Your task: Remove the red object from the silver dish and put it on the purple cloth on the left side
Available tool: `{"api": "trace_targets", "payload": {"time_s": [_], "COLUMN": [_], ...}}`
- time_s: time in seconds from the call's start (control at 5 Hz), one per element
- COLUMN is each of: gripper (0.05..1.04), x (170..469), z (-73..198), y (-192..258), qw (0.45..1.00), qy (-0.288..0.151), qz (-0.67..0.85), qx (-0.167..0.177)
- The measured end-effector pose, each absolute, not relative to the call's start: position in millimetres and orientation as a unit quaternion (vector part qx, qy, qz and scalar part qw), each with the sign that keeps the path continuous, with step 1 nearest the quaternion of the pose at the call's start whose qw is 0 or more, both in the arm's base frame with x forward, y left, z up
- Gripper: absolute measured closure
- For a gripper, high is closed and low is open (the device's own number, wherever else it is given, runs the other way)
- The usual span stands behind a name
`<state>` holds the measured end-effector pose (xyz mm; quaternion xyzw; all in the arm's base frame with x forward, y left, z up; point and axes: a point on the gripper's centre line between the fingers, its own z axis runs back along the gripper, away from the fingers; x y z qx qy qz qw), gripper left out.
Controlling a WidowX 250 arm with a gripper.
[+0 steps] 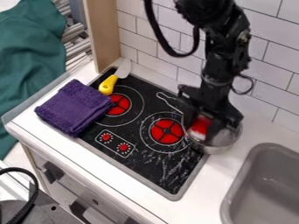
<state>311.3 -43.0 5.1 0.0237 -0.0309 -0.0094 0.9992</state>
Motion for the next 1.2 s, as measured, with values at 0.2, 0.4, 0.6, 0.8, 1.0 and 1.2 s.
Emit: {"api": "trace_targets", "payload": {"time_s": [0.2, 0.4, 0.6, 0.8, 1.0, 1.2], "gripper": [0.567, 0.568, 0.568, 0.568, 0.568, 0.568], "x": [313.4, 302.2, 282.7, 272.5, 264.7, 263.9], "z": [46.4, 72.8, 62.5, 47.8, 30.3, 18.4], "y": [-20.0, 22.4, 72.7, 121.6, 166.0, 196.6], "qw": [0.995, 0.989, 0.986, 0.983, 0.983, 0.984], "qy": [-0.099, -0.131, -0.125, -0.133, -0.137, -0.136], "qz": [-0.001, 0.047, 0.1, 0.113, 0.099, 0.073], "qx": [0.032, 0.047, 0.043, 0.05, 0.074, 0.09]}}
